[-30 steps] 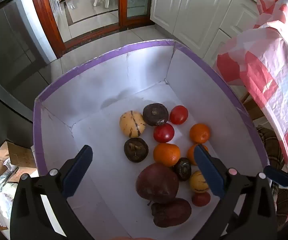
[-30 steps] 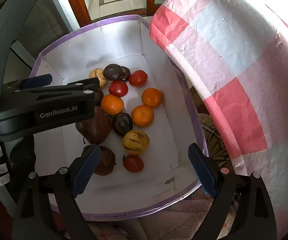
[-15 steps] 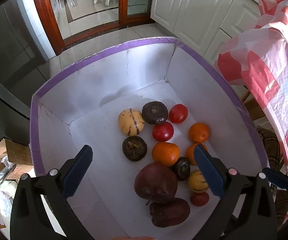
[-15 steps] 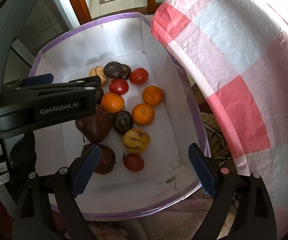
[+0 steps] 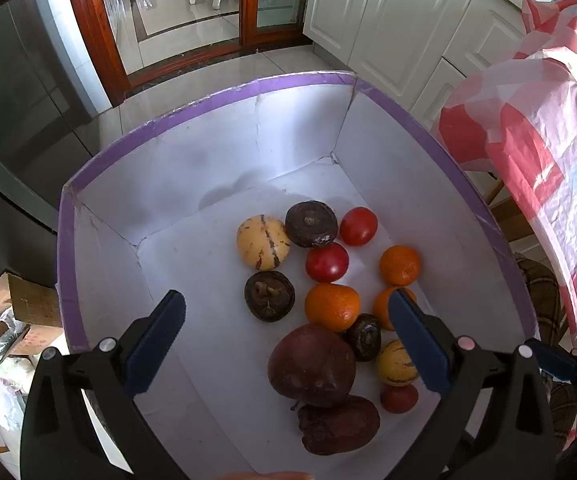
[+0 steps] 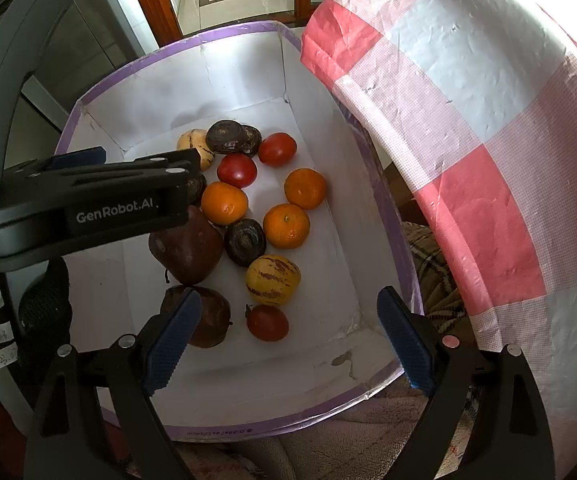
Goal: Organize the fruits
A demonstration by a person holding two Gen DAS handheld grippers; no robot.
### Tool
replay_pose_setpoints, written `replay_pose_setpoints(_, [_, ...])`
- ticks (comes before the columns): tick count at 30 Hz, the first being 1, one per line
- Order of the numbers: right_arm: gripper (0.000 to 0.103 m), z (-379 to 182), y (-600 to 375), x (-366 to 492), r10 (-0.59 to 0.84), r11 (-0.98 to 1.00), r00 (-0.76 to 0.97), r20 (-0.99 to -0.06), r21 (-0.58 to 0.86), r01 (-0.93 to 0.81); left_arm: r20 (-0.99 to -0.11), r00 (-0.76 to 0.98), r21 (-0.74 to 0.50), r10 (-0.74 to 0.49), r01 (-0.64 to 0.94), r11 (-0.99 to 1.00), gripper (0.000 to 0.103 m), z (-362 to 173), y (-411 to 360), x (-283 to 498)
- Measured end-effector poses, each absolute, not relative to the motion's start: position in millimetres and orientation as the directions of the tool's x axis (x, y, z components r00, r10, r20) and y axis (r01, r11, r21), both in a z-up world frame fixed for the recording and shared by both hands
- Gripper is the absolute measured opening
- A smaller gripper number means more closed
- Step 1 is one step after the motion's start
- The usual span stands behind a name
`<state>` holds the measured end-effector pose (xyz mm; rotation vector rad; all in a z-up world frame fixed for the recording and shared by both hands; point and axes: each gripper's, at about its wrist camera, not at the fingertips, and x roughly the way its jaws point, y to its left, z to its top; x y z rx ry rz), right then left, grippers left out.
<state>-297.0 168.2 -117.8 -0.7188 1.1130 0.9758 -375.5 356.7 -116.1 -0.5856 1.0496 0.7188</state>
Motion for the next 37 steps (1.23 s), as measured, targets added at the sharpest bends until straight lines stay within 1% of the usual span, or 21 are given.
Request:
replay_pose_setpoints(22, [0.087, -120.3, 166.9, -296.7, 0.268, 0.416, 0.125, -0.955, -0.002, -0.909, -0.922, 0.31, -0.101, 0.233, -0.773, 0.627, 0.101, -117.5, 363.4, -378.0])
replay_pose_setpoints(37, [0.087, -118.6, 163.4, -298.4, 0.278, 0.403, 0.125, -0.952, -0.002, -0.915, -0.919, 0.302, -0.08, 0.254, -0.774, 0.629, 0.101, -111.0, 368.1, -377.9])
